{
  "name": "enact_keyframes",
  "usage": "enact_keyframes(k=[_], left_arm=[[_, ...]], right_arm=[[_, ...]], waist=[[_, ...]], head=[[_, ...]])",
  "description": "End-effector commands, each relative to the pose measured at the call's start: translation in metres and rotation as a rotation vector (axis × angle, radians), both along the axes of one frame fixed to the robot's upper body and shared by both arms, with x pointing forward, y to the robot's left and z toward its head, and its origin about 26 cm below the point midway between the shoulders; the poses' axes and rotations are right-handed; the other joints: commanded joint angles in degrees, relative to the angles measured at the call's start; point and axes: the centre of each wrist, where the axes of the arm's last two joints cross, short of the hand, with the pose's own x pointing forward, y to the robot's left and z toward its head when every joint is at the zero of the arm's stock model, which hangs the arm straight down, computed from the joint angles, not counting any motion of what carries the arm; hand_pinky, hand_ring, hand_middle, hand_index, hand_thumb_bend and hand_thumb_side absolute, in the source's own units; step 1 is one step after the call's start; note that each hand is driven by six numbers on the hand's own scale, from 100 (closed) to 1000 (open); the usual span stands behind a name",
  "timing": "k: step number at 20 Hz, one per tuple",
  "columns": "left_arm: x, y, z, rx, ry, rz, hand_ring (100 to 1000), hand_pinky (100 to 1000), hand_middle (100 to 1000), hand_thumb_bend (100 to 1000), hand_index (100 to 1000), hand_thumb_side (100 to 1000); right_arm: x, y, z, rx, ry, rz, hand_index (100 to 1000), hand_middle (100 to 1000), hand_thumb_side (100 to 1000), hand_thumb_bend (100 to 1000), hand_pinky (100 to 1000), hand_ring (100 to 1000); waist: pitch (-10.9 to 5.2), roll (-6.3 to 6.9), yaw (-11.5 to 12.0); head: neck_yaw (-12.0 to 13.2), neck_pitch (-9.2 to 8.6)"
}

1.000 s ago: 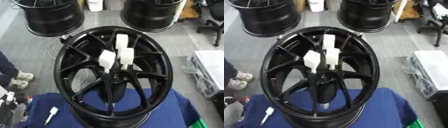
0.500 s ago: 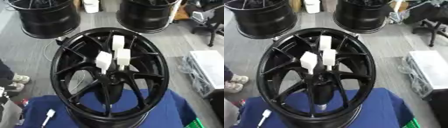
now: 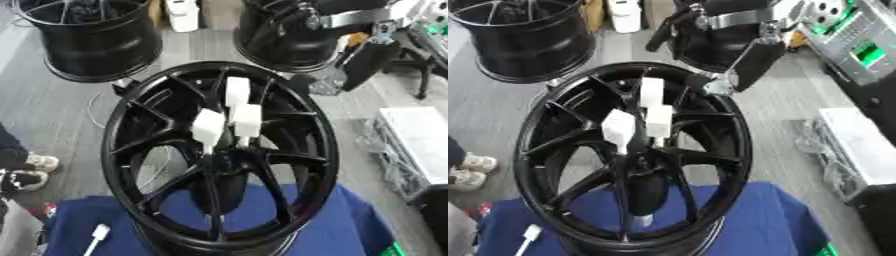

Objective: Pull the pin out of the wheel hub.

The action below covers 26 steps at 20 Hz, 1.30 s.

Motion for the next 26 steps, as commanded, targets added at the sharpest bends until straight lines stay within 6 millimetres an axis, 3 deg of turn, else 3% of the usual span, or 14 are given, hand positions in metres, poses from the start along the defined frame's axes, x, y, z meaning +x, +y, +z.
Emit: enact_keyframes(k=[1, 4, 6, 10, 26], left_arm=[[0.004, -0.002, 0.013, 0.017, -0.042, -0.03, 503, 745, 548, 588, 718, 650], [0.004, -0.004, 0.014, 0.016, -0.044, -0.038, 503, 745, 548, 589, 718, 649], [0.005, -0.004, 0.014, 0.015, -0.043, -0.043, 503, 745, 548, 590, 718, 650], [0.005, -0.006, 0.014, 0.013, -0.044, -0.053, 503, 745, 548, 592, 719, 649], [0.005, -0.008, 0.012, 0.006, -0.038, -0.062, 504, 745, 548, 596, 718, 647]], right_arm=[[0.004, 0.006, 0.006, -0.06, -0.026, 0.043, 947, 899, 426, 100, 766, 753], [0.011, 0.012, 0.002, -0.06, -0.011, 0.046, 943, 897, 501, 100, 766, 749], [0.016, 0.017, 0.0, -0.055, 0.001, 0.048, 939, 893, 597, 100, 765, 744], [0.027, 0.024, -0.008, -0.052, 0.041, 0.037, 936, 883, 683, 100, 766, 737], [0.072, 0.015, -0.041, -0.026, 0.135, -0.123, 931, 857, 771, 100, 761, 729]], waist=[[-0.47, 0.28, 0.22], [-0.37, 0.38, 0.35], [-0.33, 0.43, 0.38], [-0.26, 0.54, 0.45], [-0.1, 0.97, 0.4]], head=[[-0.41, -0.7], [-0.4, -0.74], [-0.35, -0.71], [-0.39, -0.77], [-1.16, -0.91]])
